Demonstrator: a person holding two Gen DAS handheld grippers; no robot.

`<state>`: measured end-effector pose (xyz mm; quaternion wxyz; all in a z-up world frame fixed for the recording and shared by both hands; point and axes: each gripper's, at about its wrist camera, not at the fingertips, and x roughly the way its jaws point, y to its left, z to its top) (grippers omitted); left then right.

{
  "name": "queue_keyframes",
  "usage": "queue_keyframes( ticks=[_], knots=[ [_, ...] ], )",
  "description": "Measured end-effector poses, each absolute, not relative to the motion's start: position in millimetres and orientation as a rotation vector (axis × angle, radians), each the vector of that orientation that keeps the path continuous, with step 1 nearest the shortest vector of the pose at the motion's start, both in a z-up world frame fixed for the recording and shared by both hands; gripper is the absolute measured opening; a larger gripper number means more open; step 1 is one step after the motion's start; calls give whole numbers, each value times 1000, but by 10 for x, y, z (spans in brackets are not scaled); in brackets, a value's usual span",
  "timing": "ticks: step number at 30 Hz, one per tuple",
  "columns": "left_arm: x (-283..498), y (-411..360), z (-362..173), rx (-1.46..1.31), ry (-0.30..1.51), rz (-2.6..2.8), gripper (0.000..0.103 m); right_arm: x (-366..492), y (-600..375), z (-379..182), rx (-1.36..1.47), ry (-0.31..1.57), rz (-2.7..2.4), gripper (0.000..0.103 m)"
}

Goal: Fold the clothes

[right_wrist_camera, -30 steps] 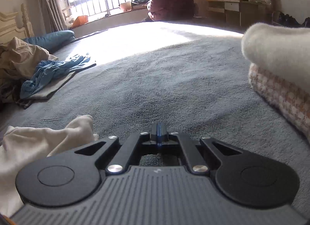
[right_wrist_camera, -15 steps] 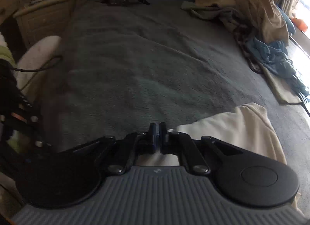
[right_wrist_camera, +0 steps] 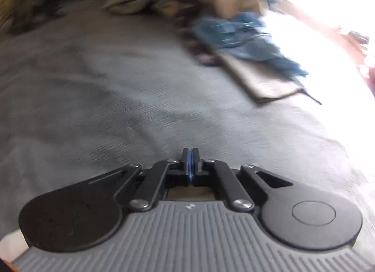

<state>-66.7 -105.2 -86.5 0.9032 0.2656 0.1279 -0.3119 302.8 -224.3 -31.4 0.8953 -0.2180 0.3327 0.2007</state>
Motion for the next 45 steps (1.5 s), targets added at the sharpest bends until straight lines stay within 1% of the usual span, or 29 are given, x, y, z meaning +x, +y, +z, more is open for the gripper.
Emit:
queue_keyframes(
  ticks=[1,3,5,8,11,14,16,17,20,21,22,23,25,27,32,34,36,39,41,42,43,45],
  knots=[
    [-664,-1047,-862,547,266,-647,19,3108,-2383,-246,-394,653,302,6],
    [-662,-1044,-860,548,264,-651,19,3025,-2743,-30,-263,627,236,5],
    [-659,-1038,-859,543,266,-652,19,2643,-3090,273,-192,581,252,5],
    [-651,-1041,-849,547,270,-651,19,1881,-3448,635,-196,540,330,5],
    [-643,-1062,-828,563,278,-650,20,1221,-3603,716,-200,560,441,5],
    [-659,-1094,-817,599,278,-641,20,847,-3548,472,-206,625,544,5],
    [-674,-1118,-815,622,280,-632,20,727,-3507,202,-215,674,567,5],
    [-679,-1127,-816,630,281,-630,20,681,-3520,70,-221,698,558,3],
    [-668,-1140,-808,635,291,-630,20,699,-3970,-278,-236,759,296,3],
    [-664,-1147,-806,637,295,-631,21,693,-4236,-328,-180,758,191,6],
    [-658,-1151,-803,641,298,-631,21,649,-4495,-334,-113,746,81,6],
    [-655,-1156,-801,645,299,-632,21,546,-4689,-297,-57,719,0,9],
    [-661,-1165,-805,655,297,-630,21,263,-4947,-193,59,637,-58,9],
    [-672,-1177,-813,668,293,-626,21,-22,-4907,-104,133,562,14,9],
    [-699,-1208,-808,697,292,-619,21,-365,-4371,-133,147,487,213,8],
    [-702,-1217,-798,701,297,-619,22,-358,-4398,-177,254,486,200,12],
    [-695,-1220,-794,701,301,-618,22,-329,-4486,-253,340,494,167,25],
    [-698,-1229,-793,708,303,-615,22,-248,-4519,-377,384,523,171,27],
    [-697,-1235,-793,709,304,-611,22,-202,-4480,-439,395,536,202,26],
    [-697,-1238,-792,709,304,-609,22,-197,-4439,-458,389,542,209,13],
    [-698,-1239,-793,710,304,-606,22,-223,-4418,-462,388,529,203,7],
    [-700,-1239,-795,707,303,-604,22,-370,-4487,-476,449,452,179,6]
  ],
)
